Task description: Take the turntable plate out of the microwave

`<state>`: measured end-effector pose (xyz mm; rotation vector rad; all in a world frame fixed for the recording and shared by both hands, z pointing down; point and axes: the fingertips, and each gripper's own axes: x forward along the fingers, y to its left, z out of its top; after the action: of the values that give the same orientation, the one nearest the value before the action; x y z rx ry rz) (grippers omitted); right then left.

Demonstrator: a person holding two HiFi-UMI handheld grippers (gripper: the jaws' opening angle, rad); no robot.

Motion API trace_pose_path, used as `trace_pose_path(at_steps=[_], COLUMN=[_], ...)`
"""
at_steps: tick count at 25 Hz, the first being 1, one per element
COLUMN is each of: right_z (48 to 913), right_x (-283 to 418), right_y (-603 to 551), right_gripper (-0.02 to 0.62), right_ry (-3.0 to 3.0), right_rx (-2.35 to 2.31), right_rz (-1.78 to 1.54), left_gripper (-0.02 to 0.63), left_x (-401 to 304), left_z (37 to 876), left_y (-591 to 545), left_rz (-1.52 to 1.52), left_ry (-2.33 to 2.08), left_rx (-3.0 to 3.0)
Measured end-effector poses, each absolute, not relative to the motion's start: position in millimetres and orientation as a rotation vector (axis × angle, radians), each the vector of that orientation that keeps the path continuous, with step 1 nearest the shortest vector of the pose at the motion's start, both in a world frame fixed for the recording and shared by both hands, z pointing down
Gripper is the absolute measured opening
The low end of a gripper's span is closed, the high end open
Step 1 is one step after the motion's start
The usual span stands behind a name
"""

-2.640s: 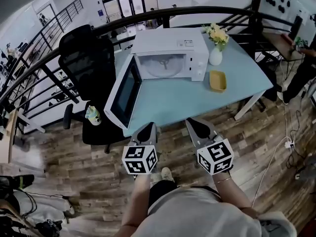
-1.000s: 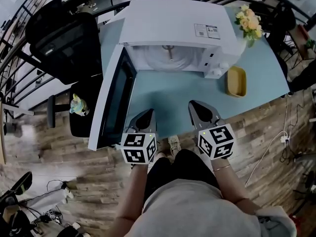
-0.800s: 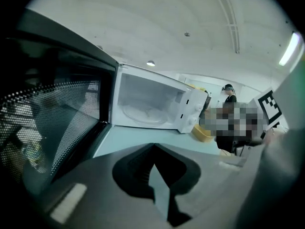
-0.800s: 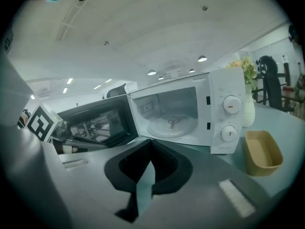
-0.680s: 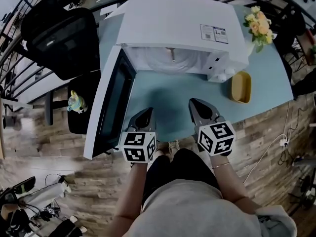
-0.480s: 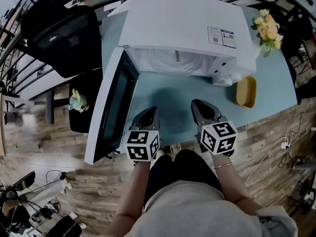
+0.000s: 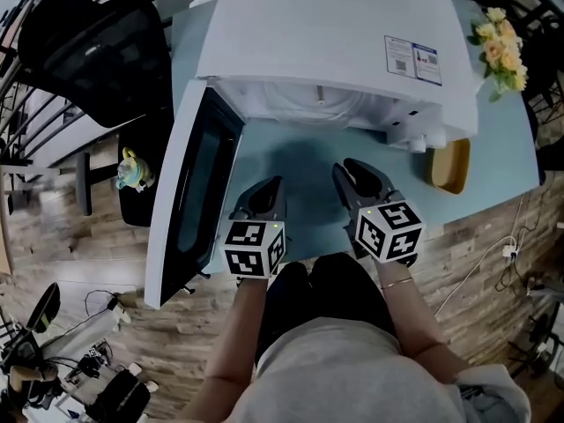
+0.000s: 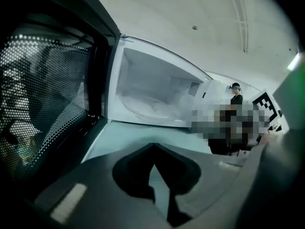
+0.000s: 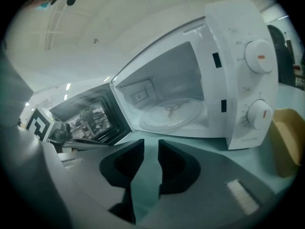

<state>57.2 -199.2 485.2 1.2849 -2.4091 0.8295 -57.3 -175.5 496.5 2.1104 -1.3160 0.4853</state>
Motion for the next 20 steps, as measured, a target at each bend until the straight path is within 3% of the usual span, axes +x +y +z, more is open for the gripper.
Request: trace_pose_path(at_steps=[10, 20], right_z=[498, 500], right_x=[55, 67], right_y=[-228, -257], right_gripper=[0.173, 0.202], right_ry=[-2.410, -2.421], right_rx=[1.307, 1.535], right_rz=[0.917, 1.090], left_gripper=[0.000, 0.000], left_x=[-53, -47], left_z=[512, 515], left_y=[-190, -192], left_rz=[0.530, 0.519], left_ry=[-1.299, -1.280], left_rx=[2.096, 2.076])
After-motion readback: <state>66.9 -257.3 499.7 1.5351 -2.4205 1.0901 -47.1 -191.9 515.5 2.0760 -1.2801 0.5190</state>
